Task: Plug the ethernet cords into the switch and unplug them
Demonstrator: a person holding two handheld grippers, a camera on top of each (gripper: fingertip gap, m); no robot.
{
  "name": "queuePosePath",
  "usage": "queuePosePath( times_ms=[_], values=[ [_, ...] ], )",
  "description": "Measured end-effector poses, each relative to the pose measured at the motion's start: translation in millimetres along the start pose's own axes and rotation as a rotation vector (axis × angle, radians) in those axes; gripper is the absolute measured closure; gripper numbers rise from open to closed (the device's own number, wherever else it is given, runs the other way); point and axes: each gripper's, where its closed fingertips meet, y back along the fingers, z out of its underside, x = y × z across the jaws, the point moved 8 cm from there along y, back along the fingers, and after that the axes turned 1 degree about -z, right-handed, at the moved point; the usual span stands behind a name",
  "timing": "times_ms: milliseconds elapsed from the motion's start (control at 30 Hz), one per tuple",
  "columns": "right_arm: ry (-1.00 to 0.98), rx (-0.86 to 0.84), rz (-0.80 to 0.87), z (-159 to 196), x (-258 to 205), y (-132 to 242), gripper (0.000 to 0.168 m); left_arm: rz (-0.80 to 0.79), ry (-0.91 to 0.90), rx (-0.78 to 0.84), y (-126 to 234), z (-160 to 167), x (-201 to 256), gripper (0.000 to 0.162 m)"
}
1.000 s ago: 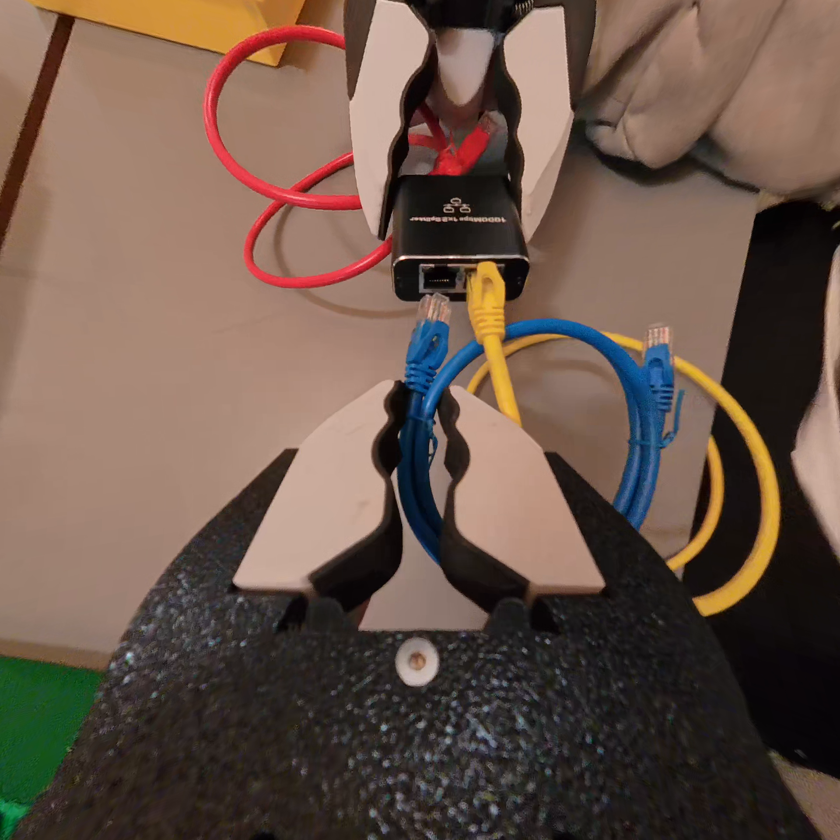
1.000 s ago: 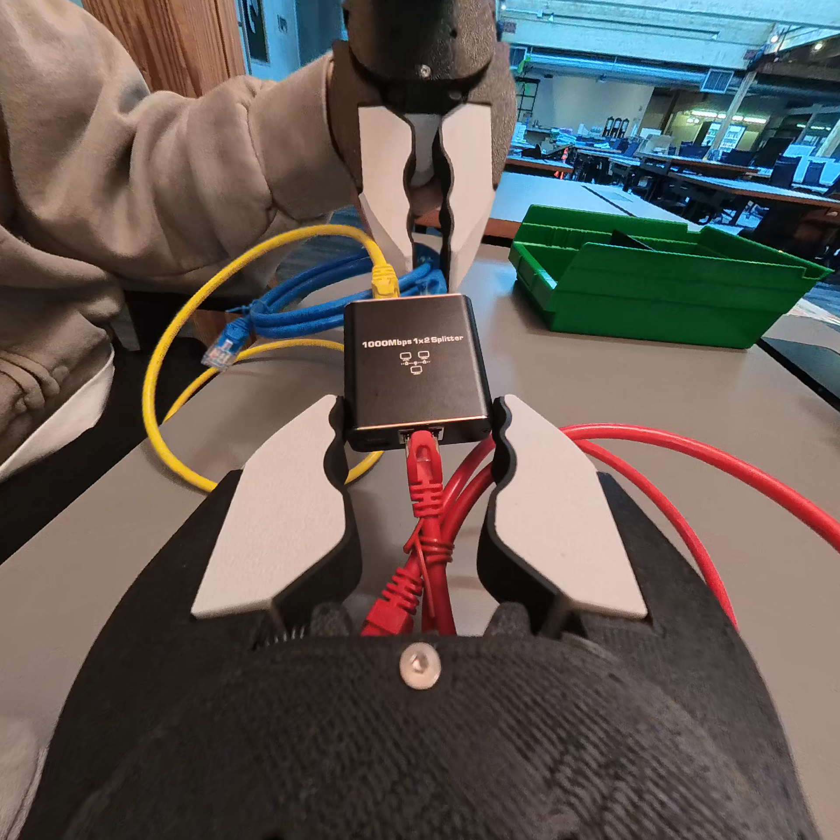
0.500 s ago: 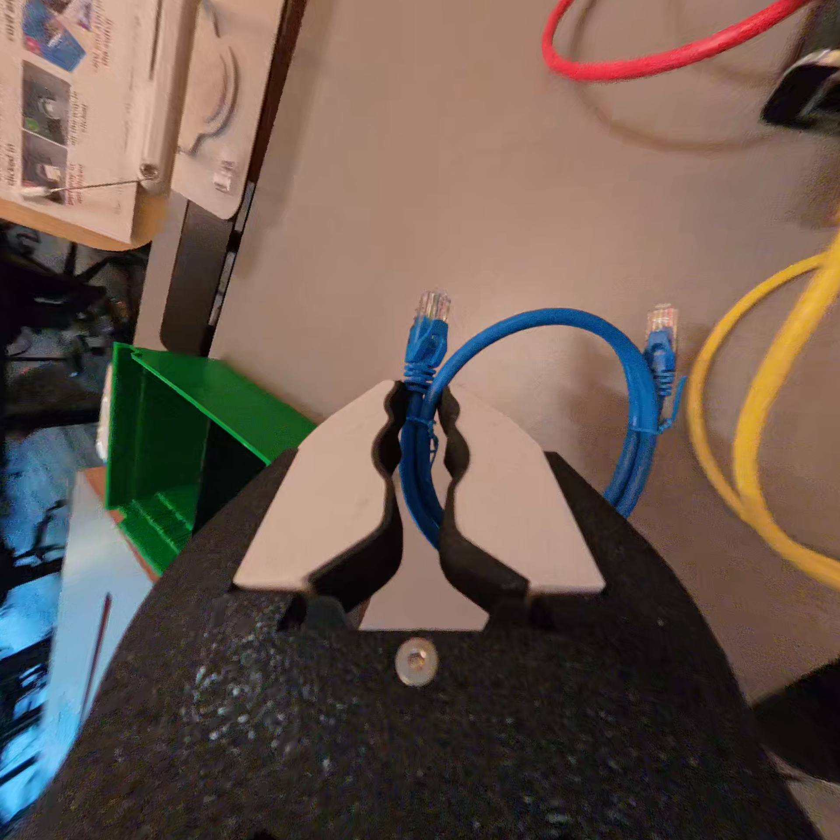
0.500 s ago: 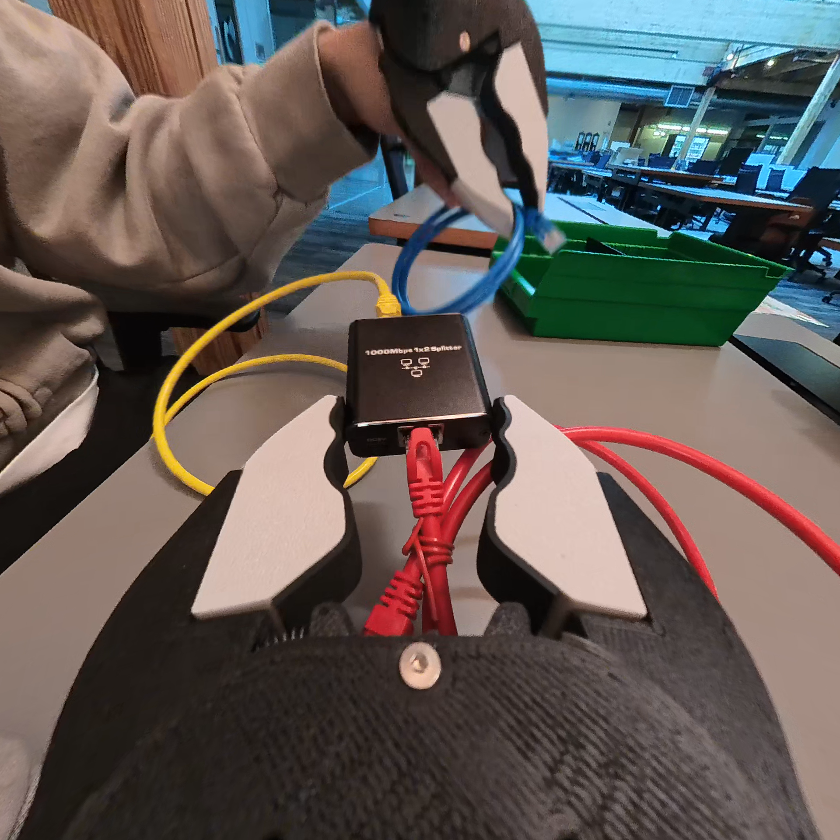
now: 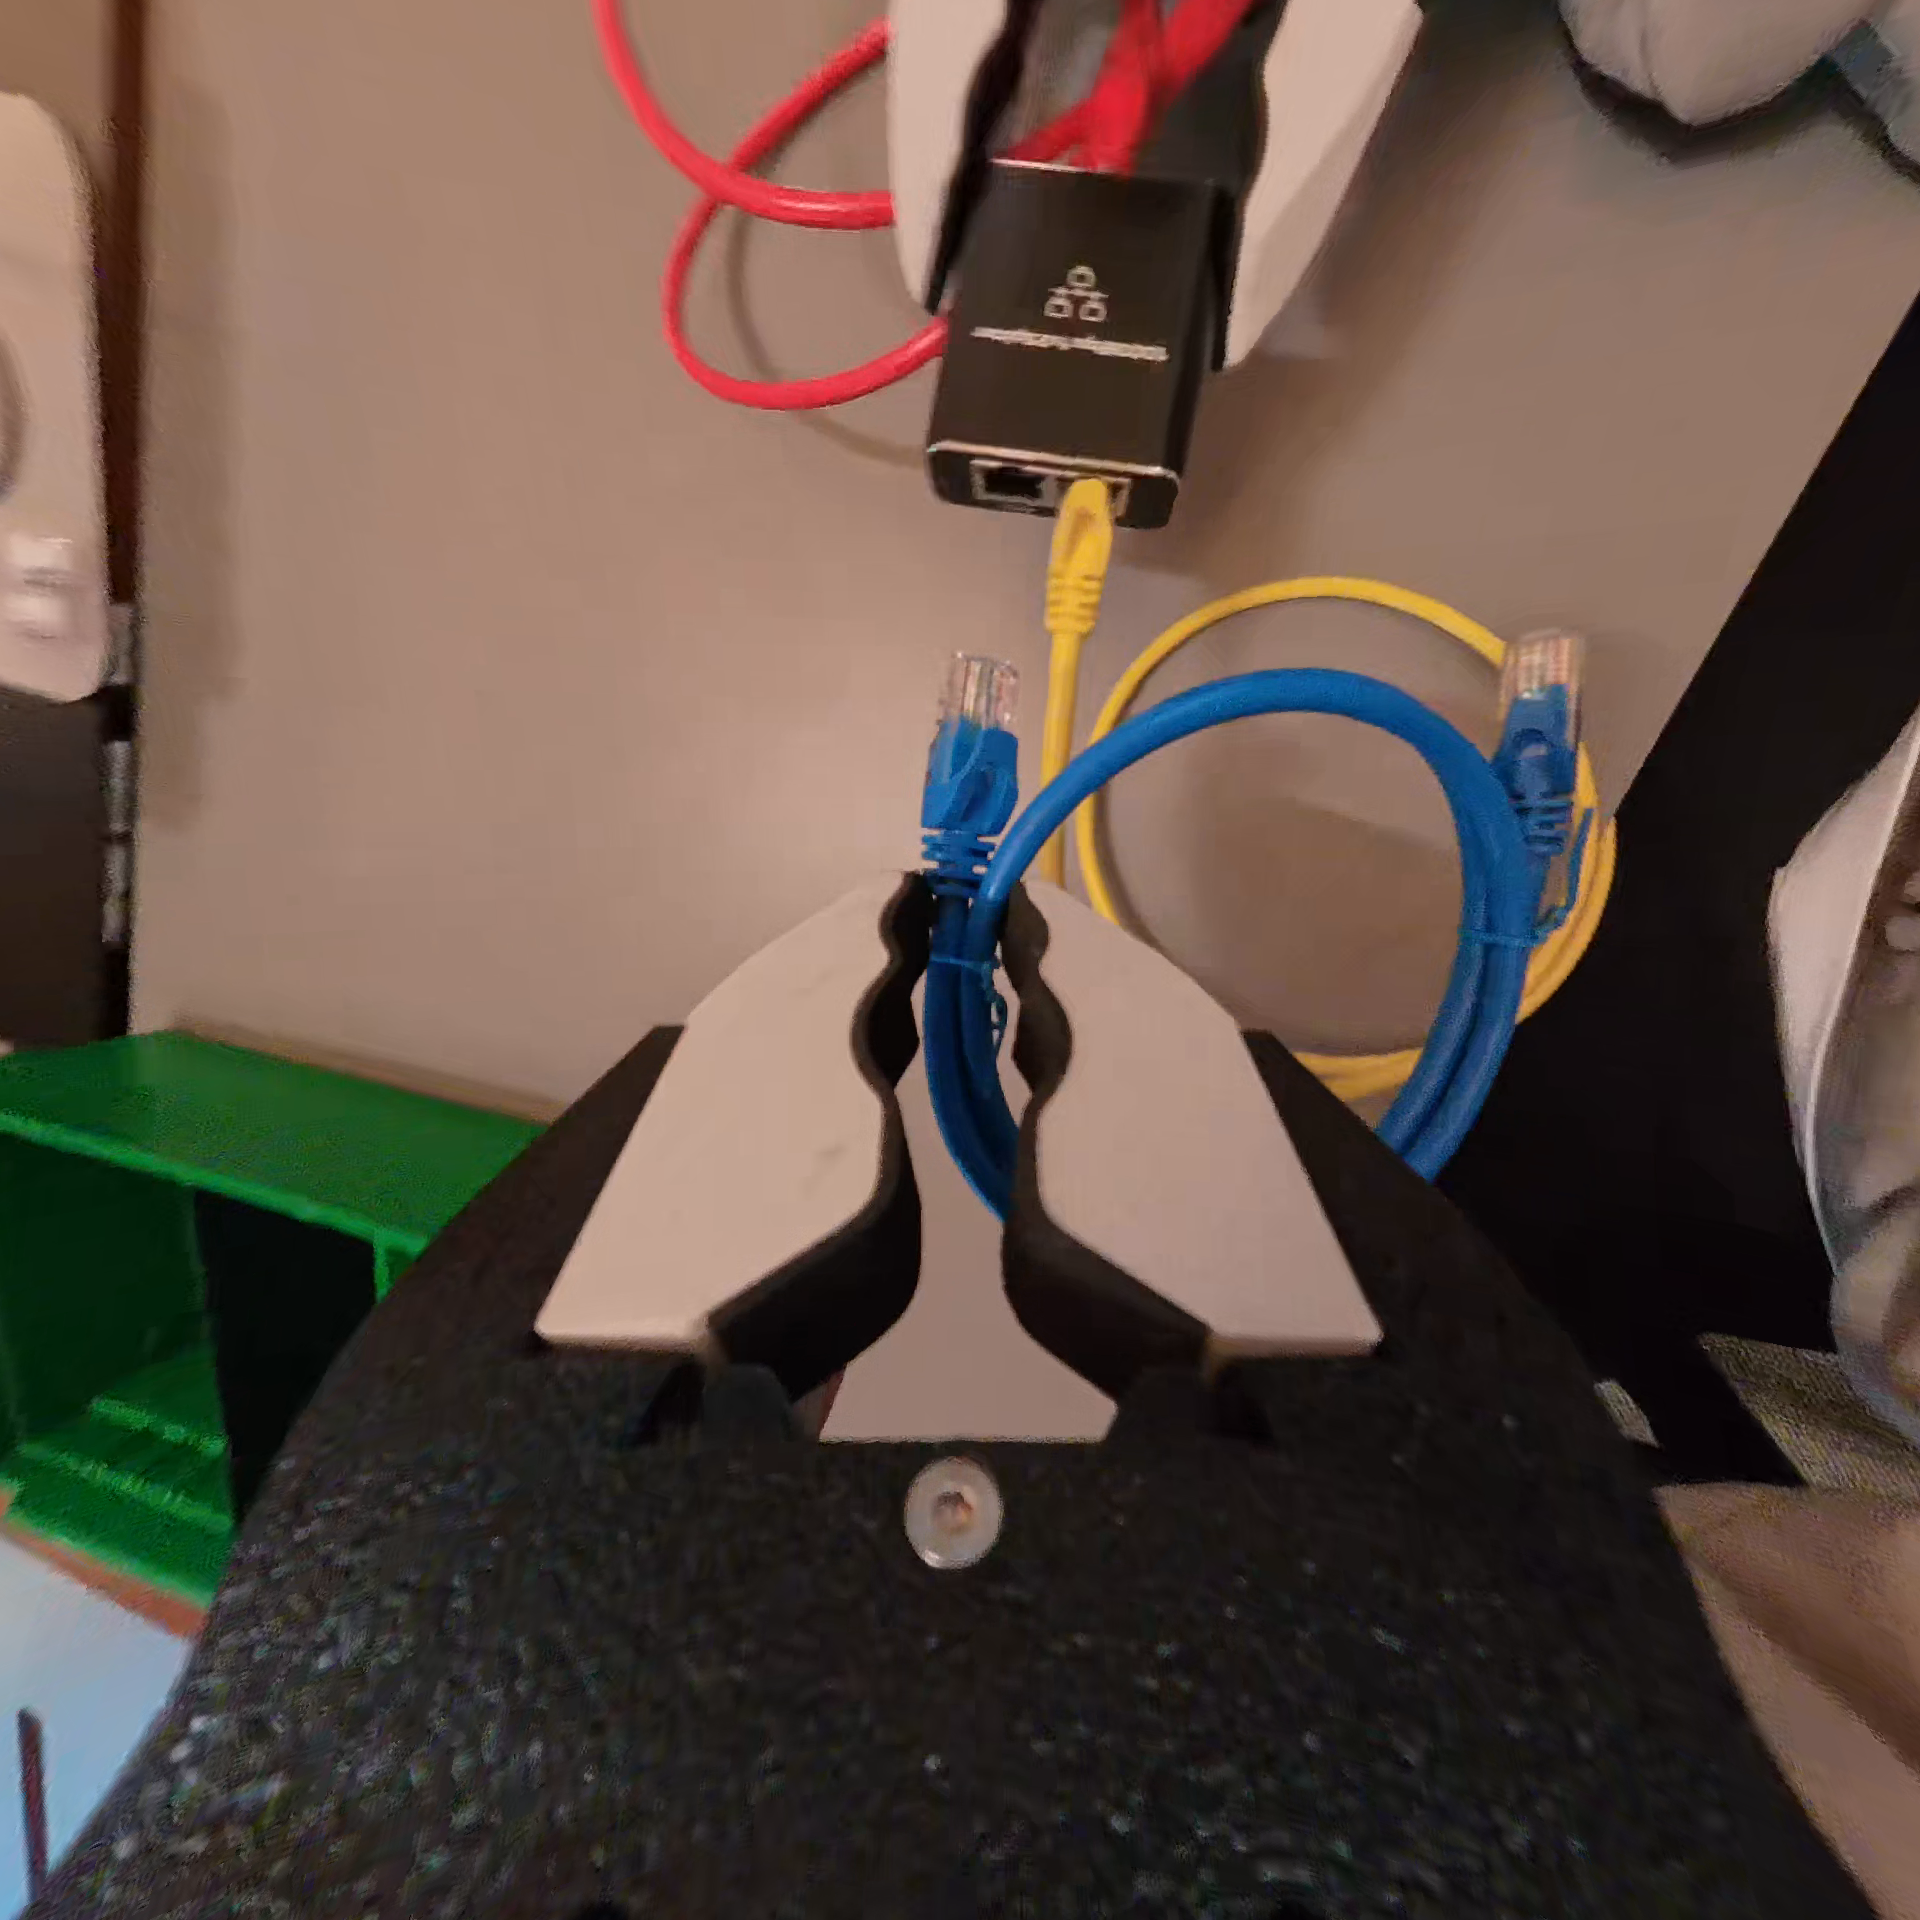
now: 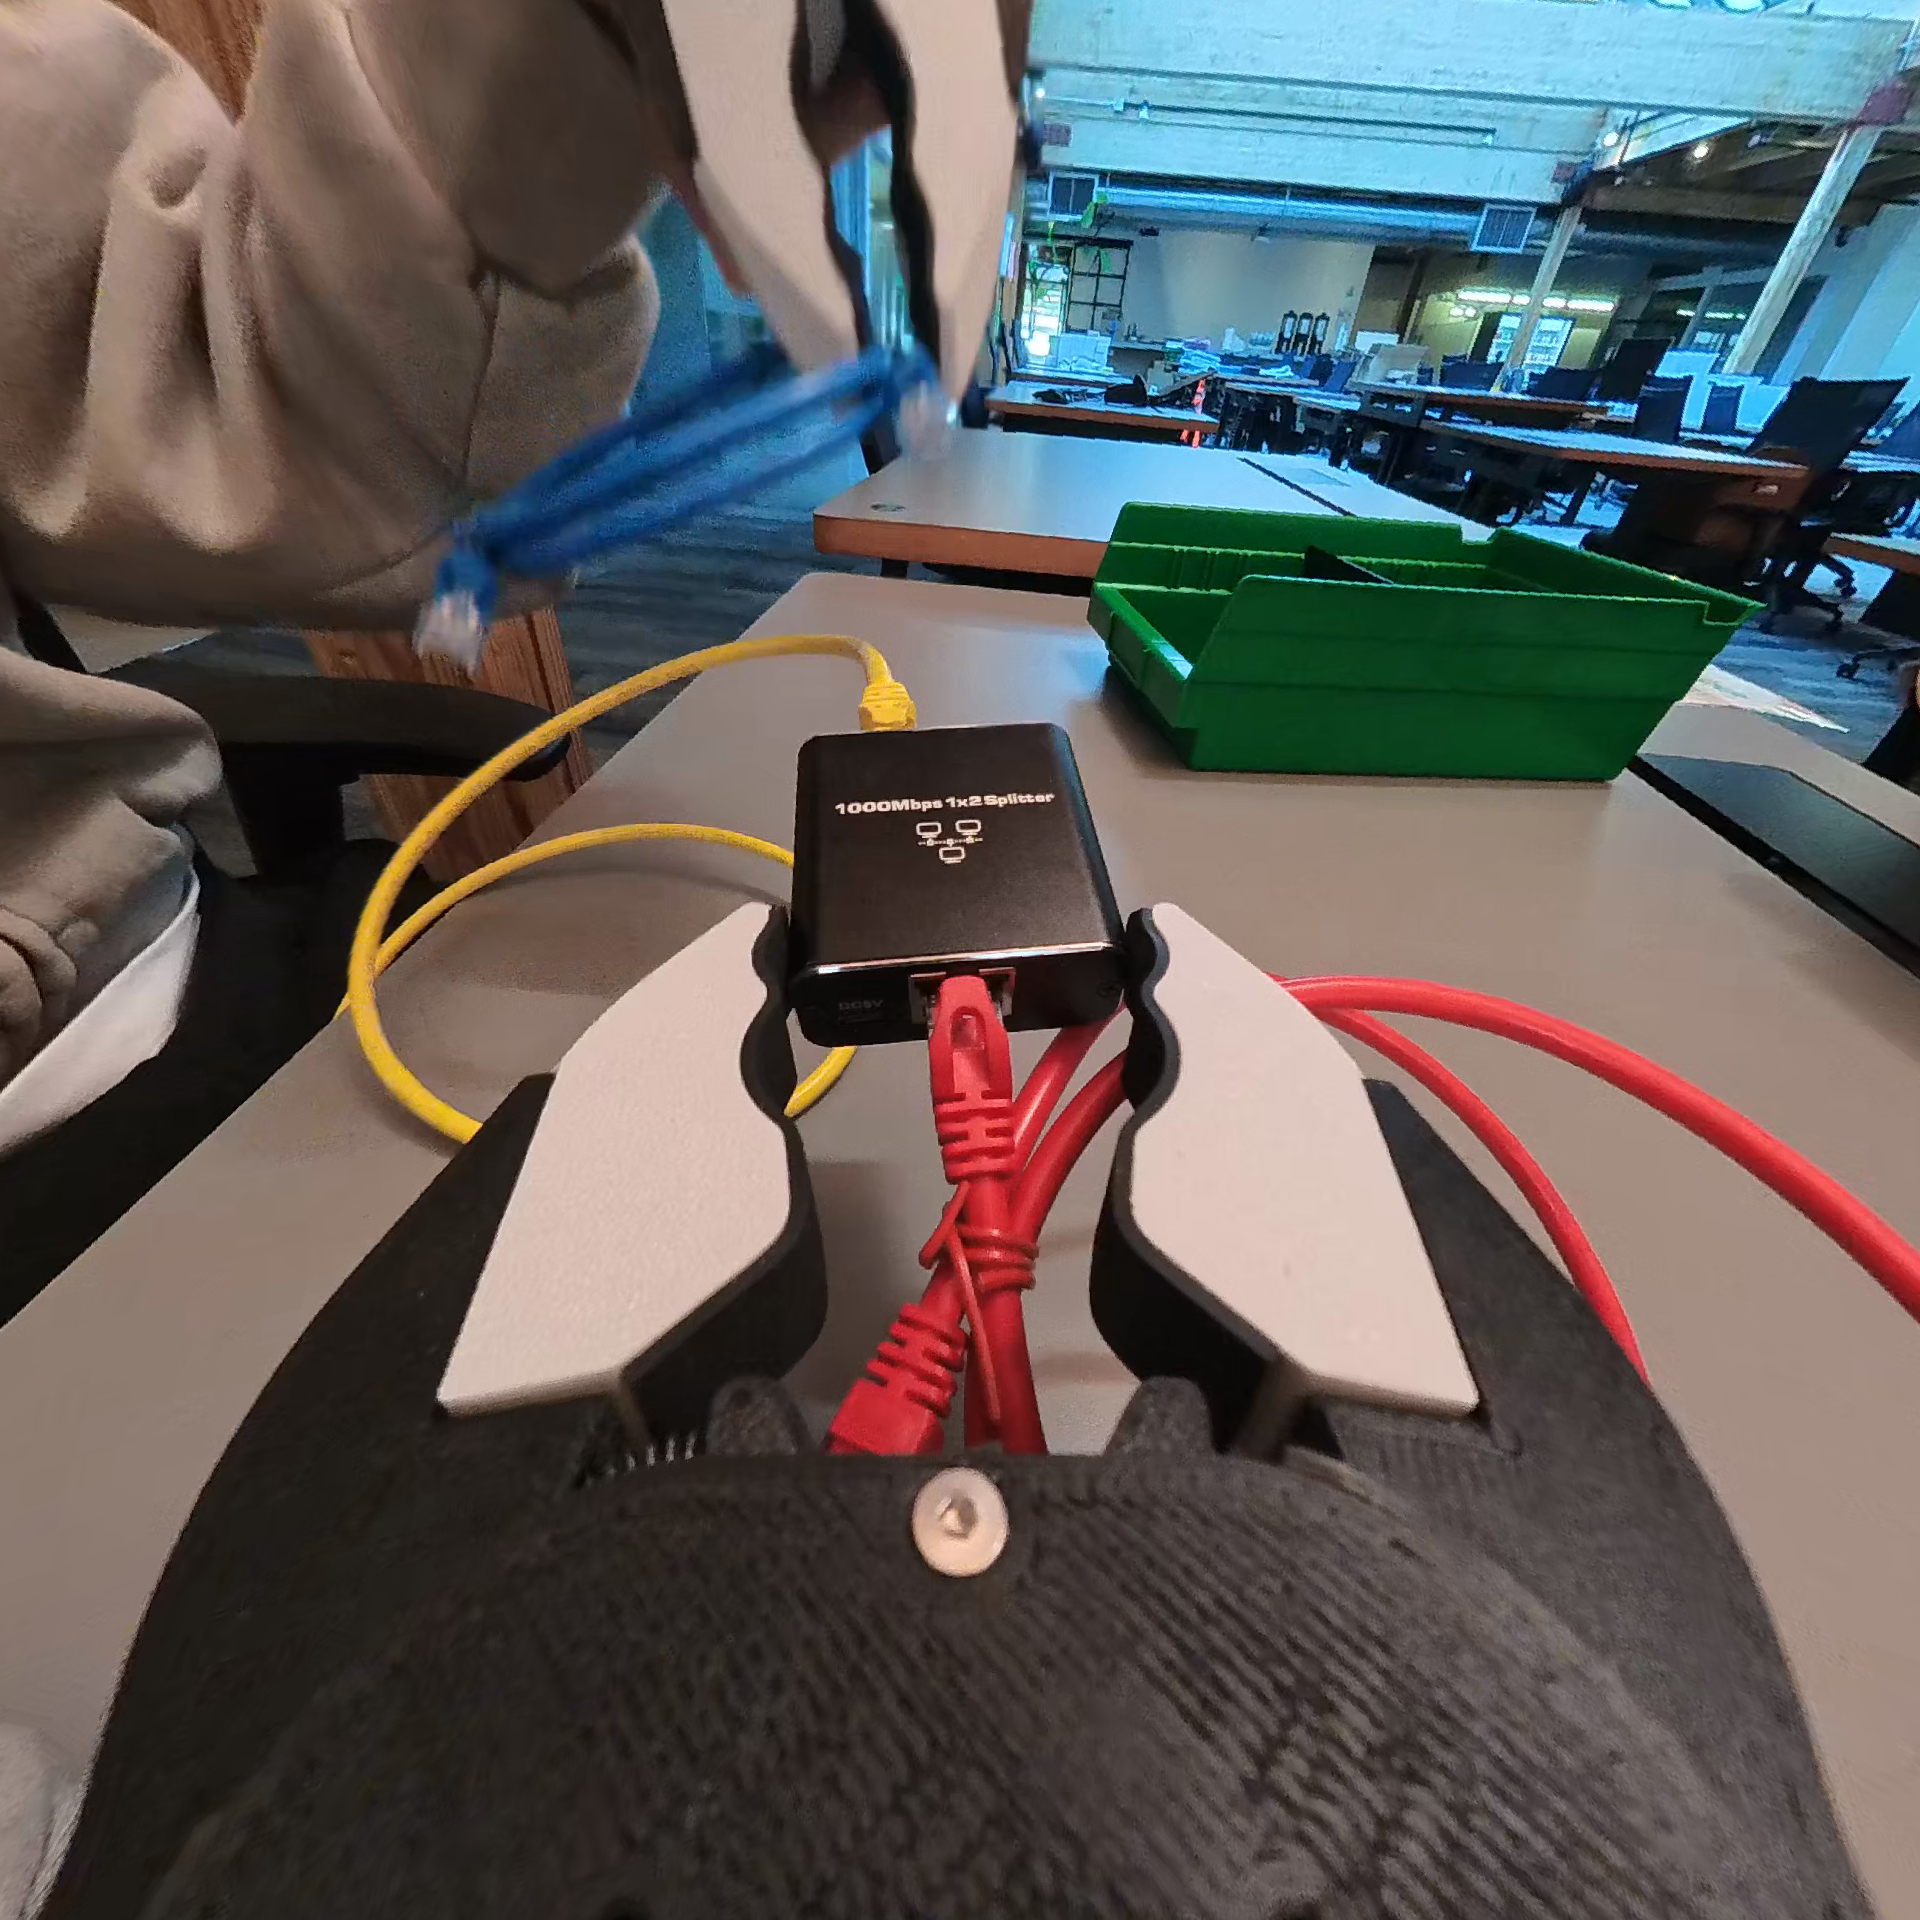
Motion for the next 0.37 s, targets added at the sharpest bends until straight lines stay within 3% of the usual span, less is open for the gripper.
queuePosePath(
  times_ms=[33,167,367],
  values=[
    [0.003,0.002,0.0,0.0,-0.3,0.2,0.106,0.022,-0.009,-0.003,-12.4,-2.5,3.2,0.148],
    [0.011,-0.007,-0.006,0.2,-1.5,-0.7,0.106,0.09,0.014,0.015,-44.7,-12.0,4.8,0.148],
    [0.006,-0.024,-0.015,0.8,-1.3,-2.4,0.106,0.073,-0.021,-0.047,-56.4,-19.4,3.0,0.148]
  ],
)
